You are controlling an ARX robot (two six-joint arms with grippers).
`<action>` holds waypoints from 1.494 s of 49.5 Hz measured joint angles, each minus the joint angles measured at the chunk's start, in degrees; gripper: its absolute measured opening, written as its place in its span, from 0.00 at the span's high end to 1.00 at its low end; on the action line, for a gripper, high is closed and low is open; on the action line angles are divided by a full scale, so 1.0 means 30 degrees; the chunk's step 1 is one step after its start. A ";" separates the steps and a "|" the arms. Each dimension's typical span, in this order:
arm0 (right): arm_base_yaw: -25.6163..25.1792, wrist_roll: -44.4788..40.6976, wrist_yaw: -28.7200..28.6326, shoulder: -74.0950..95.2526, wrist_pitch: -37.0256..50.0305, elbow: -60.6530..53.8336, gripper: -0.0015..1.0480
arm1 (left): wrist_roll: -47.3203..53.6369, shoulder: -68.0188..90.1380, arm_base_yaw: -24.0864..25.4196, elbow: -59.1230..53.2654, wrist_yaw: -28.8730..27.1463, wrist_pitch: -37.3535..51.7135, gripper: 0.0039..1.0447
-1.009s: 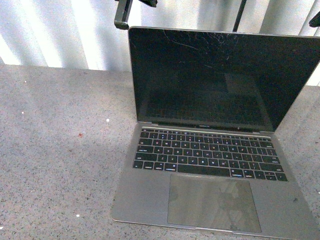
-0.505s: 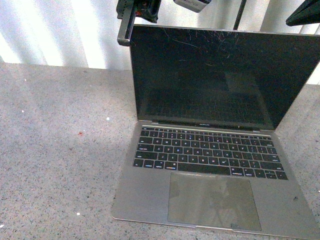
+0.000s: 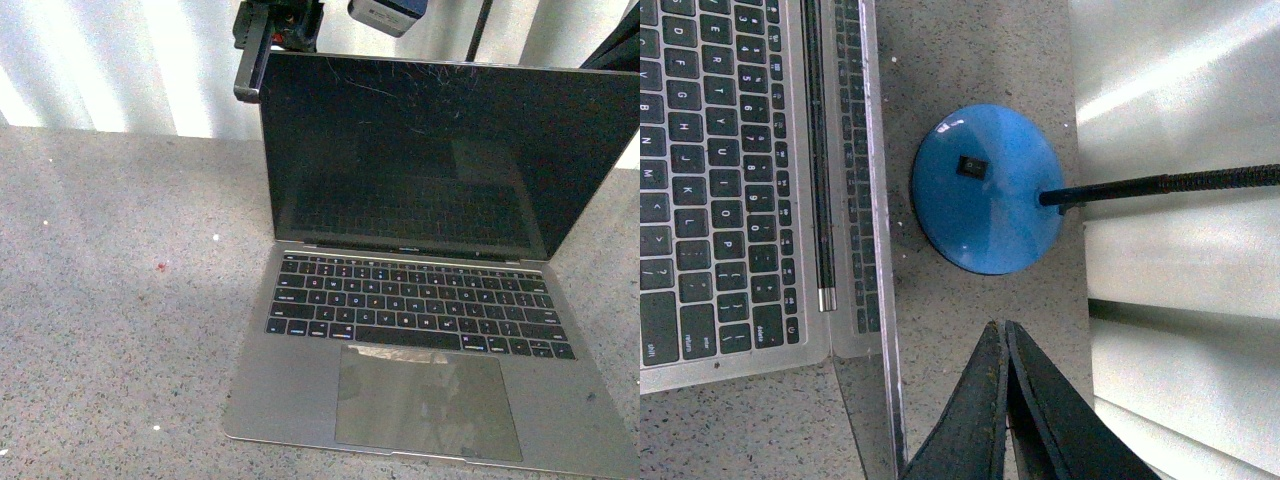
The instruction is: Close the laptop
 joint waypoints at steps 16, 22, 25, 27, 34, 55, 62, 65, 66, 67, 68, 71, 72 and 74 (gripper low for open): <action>0.0240 0.0022 0.0102 -0.0036 -0.1260 -0.0036 0.97 | -0.0342 -0.0146 -0.0262 -0.0393 0.0284 -0.0670 0.97; 0.0386 -0.0022 0.0160 -0.0204 -0.1494 -0.0233 0.97 | -0.0372 -0.0401 -0.0299 -0.0648 0.0284 -0.0729 0.97; 0.0481 -0.0087 0.0240 -0.0342 -0.1654 -0.0364 0.97 | -0.0408 -0.0561 -0.0321 -0.0758 0.0284 -0.0816 0.97; 0.0576 -0.0153 0.0306 -0.0459 -0.1938 -0.0466 0.97 | -0.0466 -0.0729 -0.0342 -0.0845 0.0270 -0.1005 0.97; 0.0911 -0.0452 0.0678 -0.0889 -0.2171 -0.1115 0.97 | -0.0474 -0.1319 -0.0488 -0.1355 0.0219 -0.1253 0.97; 0.1384 -0.0925 0.1129 -0.2047 -0.2426 -0.3475 0.97 | -0.0692 -0.2018 -0.0707 -0.3563 0.0372 -0.1778 0.97; 0.1494 -0.0991 0.1129 -0.2295 -0.2186 -0.4102 0.97 | -0.0758 -0.2302 -0.0801 -0.3912 0.0401 -0.2288 0.97; 0.1545 -0.0998 0.1129 -0.2397 -0.2120 -0.4379 0.97 | -0.0758 -0.2477 -0.0874 -0.4182 0.0415 -0.2288 0.97; 0.1566 -0.1005 0.1122 -0.2441 -0.2091 -0.4503 0.97 | -0.0758 -0.2499 -0.0889 -0.4248 0.0423 -0.2288 0.97; 0.1581 -0.0998 0.1129 -0.2455 -0.2084 -0.4554 0.97 | -0.0750 -0.2565 -0.0918 -0.4350 0.0430 -0.2288 0.97; 0.1603 -0.1005 0.1129 -0.2477 -0.2084 -0.4648 0.97 | -0.0750 -0.2594 -0.0933 -0.4408 0.0430 -0.2280 0.97; 0.1632 -0.1005 0.1137 -0.2557 -0.2084 -0.4860 0.97 | -0.0743 -0.2747 -0.1005 -0.4728 0.0437 -0.2237 0.97; 0.1668 -0.1013 0.1129 -0.2586 -0.2062 -0.5005 0.97 | -0.0743 -0.2798 -0.1027 -0.4860 0.0444 -0.2215 0.97; 0.1705 -0.1005 0.1129 -0.2630 -0.2033 -0.5180 0.97 | -0.0743 -0.2863 -0.1093 -0.5151 0.0452 -0.2120 0.97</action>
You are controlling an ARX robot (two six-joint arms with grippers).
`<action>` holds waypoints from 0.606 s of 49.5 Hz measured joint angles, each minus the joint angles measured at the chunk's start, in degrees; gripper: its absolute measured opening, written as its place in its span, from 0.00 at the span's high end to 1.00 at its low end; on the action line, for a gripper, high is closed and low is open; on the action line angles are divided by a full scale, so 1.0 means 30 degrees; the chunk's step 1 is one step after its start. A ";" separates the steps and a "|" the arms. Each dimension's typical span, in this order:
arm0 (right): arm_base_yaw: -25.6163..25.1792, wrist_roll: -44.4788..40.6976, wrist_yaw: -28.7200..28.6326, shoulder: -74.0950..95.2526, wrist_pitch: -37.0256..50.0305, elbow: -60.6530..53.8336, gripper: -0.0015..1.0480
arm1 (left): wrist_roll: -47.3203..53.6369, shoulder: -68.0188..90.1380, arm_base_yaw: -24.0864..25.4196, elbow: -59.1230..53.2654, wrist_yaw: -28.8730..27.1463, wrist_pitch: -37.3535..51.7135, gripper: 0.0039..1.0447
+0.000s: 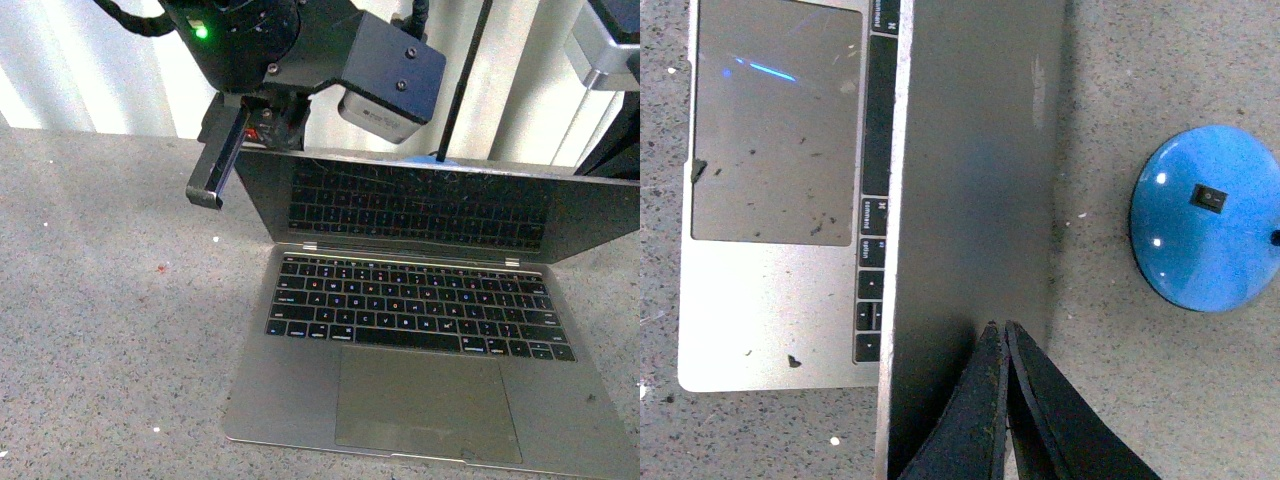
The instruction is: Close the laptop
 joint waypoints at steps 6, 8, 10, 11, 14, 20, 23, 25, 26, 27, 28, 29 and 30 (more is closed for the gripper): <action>0.0109 0.0015 -0.0036 -0.0073 0.0379 -0.0576 0.97 | 0.0015 -0.0080 -0.0124 -0.0714 -0.0022 0.0335 0.97; 0.0146 0.0015 -0.0051 -0.0095 0.0437 -0.0743 0.97 | 0.0036 -0.0146 -0.0160 -0.0940 -0.0036 0.0379 0.97; 0.0182 0.0029 -0.0131 -0.0146 0.0532 -0.0940 0.97 | 0.0066 -0.0160 -0.0182 -0.1086 -0.0044 0.0393 0.97; 0.0189 0.0036 -0.0160 -0.0160 0.0568 -0.1013 0.97 | 0.0073 -0.0211 -0.0204 -0.1239 -0.0044 0.0415 0.97; 0.0226 0.0066 -0.0255 -0.0204 0.0678 -0.1253 0.97 | 0.0087 -0.0284 -0.0248 -0.1530 -0.0080 0.0474 0.97; 0.0321 0.0095 -0.0306 -0.0357 0.1020 -0.1785 0.97 | 0.0080 -0.0495 -0.0386 -0.2084 0.0029 0.0634 0.97; 0.0372 0.0087 -0.0328 -0.0408 0.1246 -0.2011 0.97 | 0.0080 -0.0576 -0.0459 -0.2295 0.0051 0.0714 0.97; 0.0401 0.0087 -0.0328 -0.0437 0.1457 -0.2200 0.97 | 0.0080 -0.0605 -0.0488 -0.2404 0.0058 0.0794 0.97; 0.0408 0.0087 -0.0328 -0.0452 0.1515 -0.2266 0.97 | 0.0073 -0.0627 -0.0525 -0.2506 0.0066 0.0867 0.97; 0.0430 0.0087 -0.0328 -0.0452 0.1610 -0.2390 0.97 | 0.0080 -0.0648 -0.0546 -0.2550 0.0066 0.0903 0.97; 0.0444 0.0087 -0.0328 -0.0466 0.1647 -0.2455 0.97 | 0.0073 -0.0663 -0.0576 -0.2645 0.0095 0.0969 0.97; 0.0452 0.0087 -0.0328 -0.0474 0.1683 -0.2514 0.97 | 0.0073 -0.0678 -0.0590 -0.2696 0.0138 0.1013 0.97; 0.0474 0.0087 -0.0328 -0.0474 0.1727 -0.2623 0.97 | 0.0073 -0.0685 -0.0605 -0.2747 0.0175 0.1056 0.97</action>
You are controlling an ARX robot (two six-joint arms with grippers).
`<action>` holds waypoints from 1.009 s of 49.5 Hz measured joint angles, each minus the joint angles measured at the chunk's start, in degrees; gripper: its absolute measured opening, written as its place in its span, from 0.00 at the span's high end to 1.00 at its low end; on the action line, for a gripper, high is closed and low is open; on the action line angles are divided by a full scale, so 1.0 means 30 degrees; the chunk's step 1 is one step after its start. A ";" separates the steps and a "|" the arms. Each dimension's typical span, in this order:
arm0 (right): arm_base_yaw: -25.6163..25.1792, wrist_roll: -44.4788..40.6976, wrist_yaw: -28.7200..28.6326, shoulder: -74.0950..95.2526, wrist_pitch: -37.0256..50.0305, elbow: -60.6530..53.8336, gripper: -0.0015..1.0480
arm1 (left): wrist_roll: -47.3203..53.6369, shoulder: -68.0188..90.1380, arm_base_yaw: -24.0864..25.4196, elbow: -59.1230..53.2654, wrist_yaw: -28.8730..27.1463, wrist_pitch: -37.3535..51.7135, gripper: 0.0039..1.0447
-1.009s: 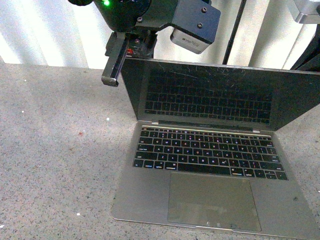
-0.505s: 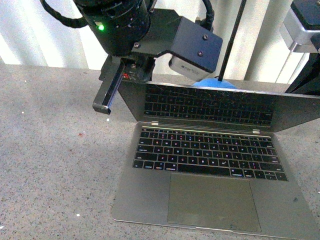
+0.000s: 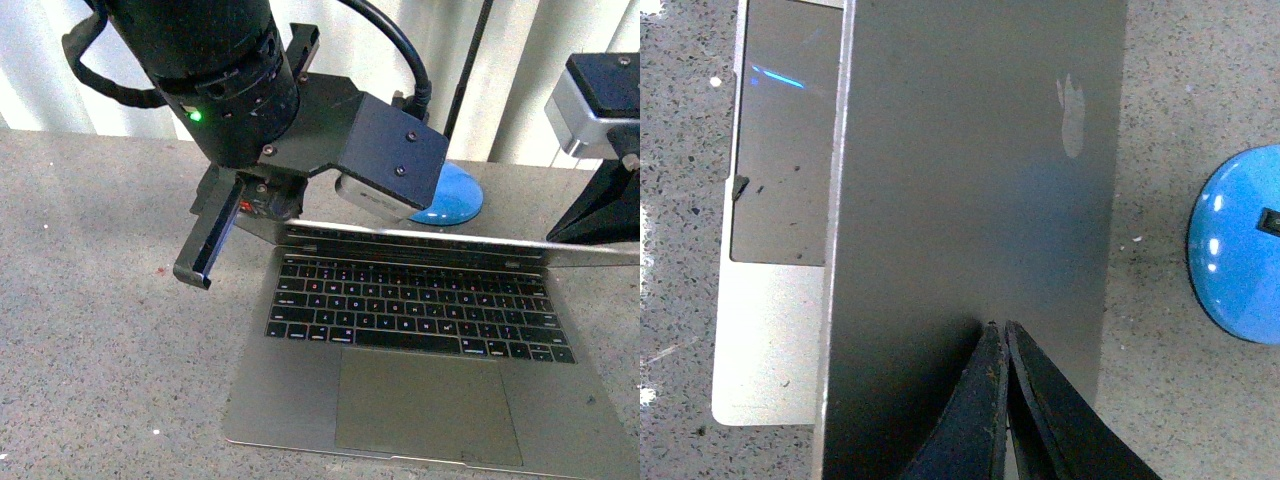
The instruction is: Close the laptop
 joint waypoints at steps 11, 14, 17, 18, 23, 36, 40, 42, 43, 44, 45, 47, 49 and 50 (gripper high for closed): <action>0.0117 0.0080 -0.0189 -0.0007 0.0656 -0.0860 0.97 | -0.0051 -0.0015 -0.0299 -0.0903 0.0357 0.0962 0.97; 0.0131 0.0087 -0.0219 -0.0007 0.0874 -0.1093 0.97 | -0.0095 -0.0015 -0.0437 -0.1239 0.0415 0.1370 0.97; 0.0146 0.0102 -0.0240 -0.0007 0.1035 -0.1260 0.97 | -0.0175 -0.0015 -0.0597 -0.1537 0.0605 0.1756 0.97; 0.0146 0.0131 -0.0262 -0.0007 0.1166 -0.1355 0.97 | -0.0226 -0.0007 -0.0656 -0.1632 0.0670 0.1902 0.97; 0.0146 0.0153 -0.0299 0.0000 0.1530 -0.1683 0.97 | -0.0612 0.0109 -0.0998 -0.1960 0.0896 0.2426 0.97; 0.0109 0.0277 -0.0372 0.0168 0.2346 -0.2484 0.97 | -0.1122 0.0714 -0.1566 -0.2594 0.1195 0.3432 0.97; 0.0102 0.0299 -0.0386 0.0291 0.2579 -0.2710 0.97 | -0.1290 0.1005 -0.1741 -0.2820 0.1268 0.3657 0.97; 0.0087 0.0306 -0.0437 0.0393 0.2769 -0.2885 0.97 | -0.1435 0.1180 -0.1851 -0.2987 0.1370 0.3825 0.97; 0.0080 0.0306 -0.0437 0.0423 0.2812 -0.2929 0.97 | -0.1464 0.1231 -0.1872 -0.3031 0.1384 0.3861 0.97; 0.0073 0.0328 -0.0452 0.0481 0.2914 -0.3016 0.97 | -0.1472 0.1268 -0.1902 -0.3067 0.1406 0.3891 0.97; 0.0066 0.0328 -0.0452 0.0503 0.2973 -0.3060 0.97 | -0.1523 0.1355 -0.1967 -0.3140 0.1450 0.3971 0.97; 0.0058 0.0350 -0.0466 0.0568 0.3104 -0.3162 0.97 | -0.1588 0.1450 -0.2018 -0.3213 0.1523 0.4051 0.97; 0.0051 0.0372 -0.0488 0.0648 0.3315 -0.3308 0.97 | -0.1617 0.1537 -0.2076 -0.3279 0.1581 0.4116 0.97; 0.0051 0.0379 -0.0495 0.0685 0.3381 -0.3359 0.97 | -0.1668 0.1625 -0.2135 -0.3366 0.1603 0.4211 0.97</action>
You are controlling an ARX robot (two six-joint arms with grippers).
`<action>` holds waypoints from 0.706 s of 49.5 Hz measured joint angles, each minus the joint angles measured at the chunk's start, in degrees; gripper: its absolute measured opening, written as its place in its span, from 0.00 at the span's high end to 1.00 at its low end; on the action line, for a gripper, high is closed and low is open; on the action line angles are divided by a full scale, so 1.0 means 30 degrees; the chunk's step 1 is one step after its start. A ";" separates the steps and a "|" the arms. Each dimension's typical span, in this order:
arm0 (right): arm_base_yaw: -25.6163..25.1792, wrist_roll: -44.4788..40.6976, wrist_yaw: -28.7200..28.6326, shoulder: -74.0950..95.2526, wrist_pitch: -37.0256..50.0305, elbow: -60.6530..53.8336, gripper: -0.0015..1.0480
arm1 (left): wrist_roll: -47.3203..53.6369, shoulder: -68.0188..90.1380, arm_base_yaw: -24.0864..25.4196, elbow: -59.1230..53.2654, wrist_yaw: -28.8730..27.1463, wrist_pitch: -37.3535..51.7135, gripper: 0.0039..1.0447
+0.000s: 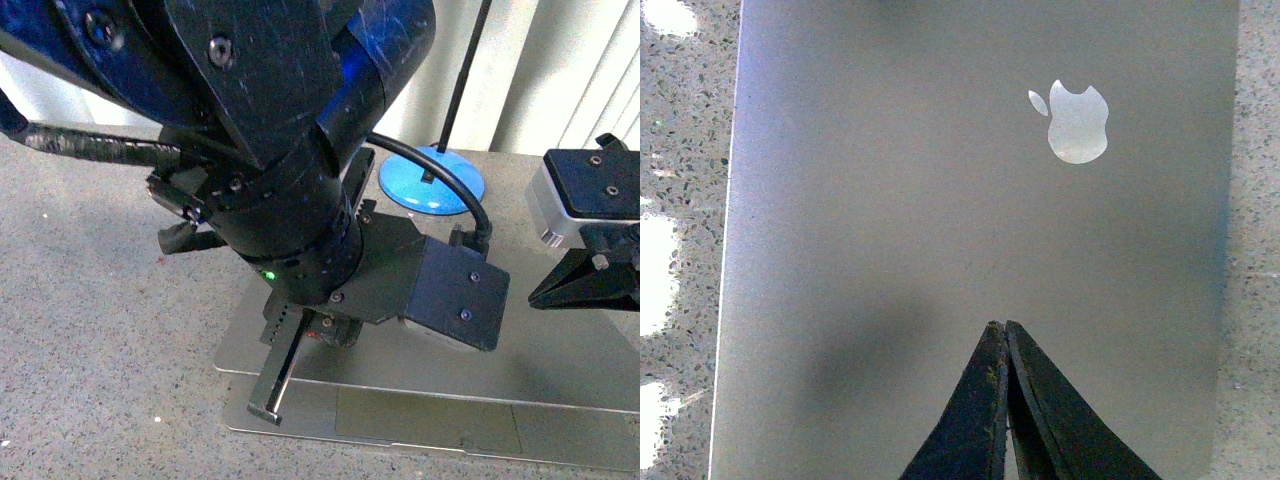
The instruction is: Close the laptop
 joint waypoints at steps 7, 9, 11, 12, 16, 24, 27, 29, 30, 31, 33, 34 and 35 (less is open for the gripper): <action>-0.0015 0.0095 -0.0007 0.0284 0.0408 -0.0372 0.97 | -0.0146 0.0328 -0.0233 -0.0379 0.0080 0.0372 0.97; -0.0015 0.0131 0.0000 0.0386 0.0554 -0.0532 0.97 | -0.0197 0.0401 -0.0291 -0.0481 0.0117 0.0459 0.97; -0.0015 0.0160 0.0000 0.0481 0.0634 -0.0634 0.97 | -0.0291 0.0517 -0.0372 -0.0619 0.0175 0.0583 0.97; -0.0015 0.0189 -0.0007 0.0525 0.0663 -0.0685 0.97 | -0.0299 0.0561 -0.0393 -0.0656 0.0175 0.0605 0.97; -0.0015 0.0277 0.0015 0.0750 0.0758 -0.0940 0.97 | -0.0379 0.0707 -0.0459 -0.0845 0.0291 0.0765 0.97; 0.0007 0.0277 0.0532 0.1268 0.0692 -0.1486 0.97 | -0.0568 0.0882 -0.0481 -0.1086 0.0284 0.0874 0.97; 0.0007 0.0277 0.0590 0.1370 0.0721 -0.1603 0.97 | -0.0597 0.0882 -0.0481 -0.1129 0.0284 0.0918 0.97; 0.0022 0.0277 0.0634 0.1392 0.0743 -0.1661 0.97 | -0.0634 0.0882 -0.0481 -0.1137 0.0284 0.0933 0.97; 0.0022 0.0277 0.0656 0.1399 0.0750 -0.1683 0.97 | -0.0641 0.0882 -0.0474 -0.1137 0.0277 0.0940 0.97; 0.0022 0.0277 0.0721 0.1435 0.0780 -0.1719 0.97 | -0.0648 0.0882 -0.0474 -0.1137 0.0277 0.0947 0.97; 0.0036 0.0277 0.0758 0.1450 0.0838 -0.1778 0.97 | -0.0670 0.0882 -0.0474 -0.1151 0.0277 0.0954 0.97; 0.0036 0.0277 0.0787 0.1457 0.0860 -0.1792 0.97 | -0.0678 0.0882 -0.0474 -0.1151 0.0277 0.0954 0.97; 0.0044 0.0284 0.0801 0.1464 0.0874 -0.1800 0.97 | -0.0692 0.0882 -0.0474 -0.1151 0.0277 0.0954 0.97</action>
